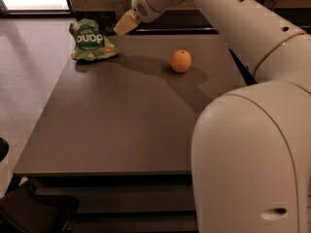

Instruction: Move rxbar blueberry near green rice chip bag

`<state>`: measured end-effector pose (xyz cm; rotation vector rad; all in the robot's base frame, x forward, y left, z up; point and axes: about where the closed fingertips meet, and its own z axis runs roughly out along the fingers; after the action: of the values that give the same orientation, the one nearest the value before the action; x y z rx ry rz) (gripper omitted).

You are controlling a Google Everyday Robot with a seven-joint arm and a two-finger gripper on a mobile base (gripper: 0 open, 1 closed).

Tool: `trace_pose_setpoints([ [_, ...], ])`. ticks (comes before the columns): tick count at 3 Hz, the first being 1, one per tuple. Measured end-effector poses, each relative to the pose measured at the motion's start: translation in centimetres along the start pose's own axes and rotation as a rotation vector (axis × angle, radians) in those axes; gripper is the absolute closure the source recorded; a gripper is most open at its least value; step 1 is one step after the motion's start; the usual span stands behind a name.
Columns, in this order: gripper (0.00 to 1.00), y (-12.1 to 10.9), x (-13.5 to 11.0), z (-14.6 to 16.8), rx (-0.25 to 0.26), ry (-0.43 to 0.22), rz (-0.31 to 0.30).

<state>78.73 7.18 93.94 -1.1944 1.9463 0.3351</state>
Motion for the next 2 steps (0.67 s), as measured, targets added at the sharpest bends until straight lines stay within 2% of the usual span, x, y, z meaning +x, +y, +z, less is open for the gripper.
trace_pose_setpoints([
  [1, 1.0, -1.2, 3.0, -0.3, 0.082, 0.02, 0.089],
  [2, 1.0, -0.8, 5.0, 0.8, 0.093, 0.042, 0.127],
])
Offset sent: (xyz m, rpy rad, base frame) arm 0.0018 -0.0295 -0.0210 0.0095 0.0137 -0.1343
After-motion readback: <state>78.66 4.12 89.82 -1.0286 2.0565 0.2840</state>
